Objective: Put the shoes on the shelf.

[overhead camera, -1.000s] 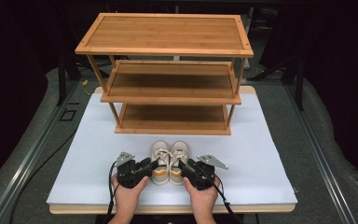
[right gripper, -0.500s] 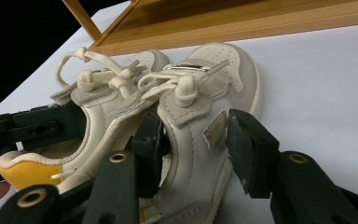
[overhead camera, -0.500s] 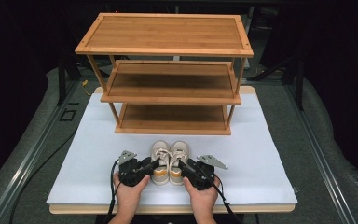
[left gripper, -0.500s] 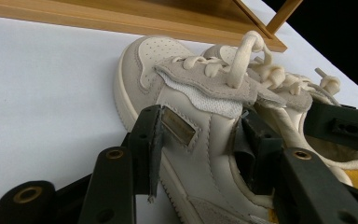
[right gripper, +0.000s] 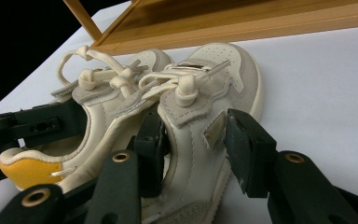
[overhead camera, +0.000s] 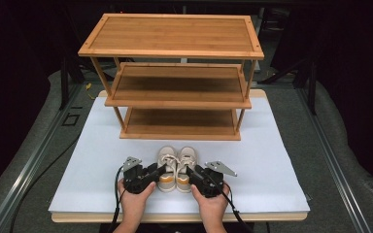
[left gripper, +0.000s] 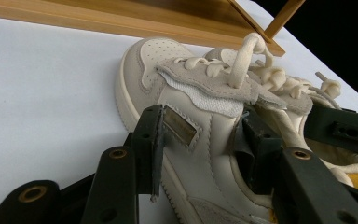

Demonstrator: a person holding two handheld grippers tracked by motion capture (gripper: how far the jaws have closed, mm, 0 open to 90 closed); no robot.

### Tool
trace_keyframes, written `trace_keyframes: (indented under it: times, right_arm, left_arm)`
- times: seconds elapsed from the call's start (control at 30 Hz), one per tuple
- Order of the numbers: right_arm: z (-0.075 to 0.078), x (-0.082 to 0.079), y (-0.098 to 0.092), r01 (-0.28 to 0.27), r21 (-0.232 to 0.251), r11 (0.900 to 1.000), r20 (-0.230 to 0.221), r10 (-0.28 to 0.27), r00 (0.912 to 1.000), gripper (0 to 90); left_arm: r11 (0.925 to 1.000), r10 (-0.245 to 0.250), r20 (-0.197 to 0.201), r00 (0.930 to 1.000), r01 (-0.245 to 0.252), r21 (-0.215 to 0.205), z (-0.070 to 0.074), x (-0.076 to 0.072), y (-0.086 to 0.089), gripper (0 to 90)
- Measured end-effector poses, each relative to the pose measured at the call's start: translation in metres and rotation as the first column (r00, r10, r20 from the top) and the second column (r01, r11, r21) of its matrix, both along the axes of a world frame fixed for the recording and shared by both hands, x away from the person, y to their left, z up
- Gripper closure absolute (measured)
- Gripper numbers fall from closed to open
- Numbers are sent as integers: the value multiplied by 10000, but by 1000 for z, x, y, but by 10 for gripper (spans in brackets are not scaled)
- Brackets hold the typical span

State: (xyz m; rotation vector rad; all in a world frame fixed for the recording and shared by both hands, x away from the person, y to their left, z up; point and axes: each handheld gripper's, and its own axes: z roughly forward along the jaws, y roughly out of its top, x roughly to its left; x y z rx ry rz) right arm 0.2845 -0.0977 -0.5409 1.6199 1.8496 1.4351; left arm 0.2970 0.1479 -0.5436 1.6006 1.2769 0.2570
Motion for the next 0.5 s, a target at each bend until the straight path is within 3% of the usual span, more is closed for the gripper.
trace_keyframes:
  times: [0.17,0.5]
  right_arm:
    - [0,0,0,-3,40,10000,37,3,10000,592]
    - [2,1,1,46,113,9999,-46,-45,10000,609]
  left_arm:
    - [9998,61,25,10000,-60,-203,-2,-1,1,565]
    - [9998,78,-94,9999,-80,-170,0,0,1,570]
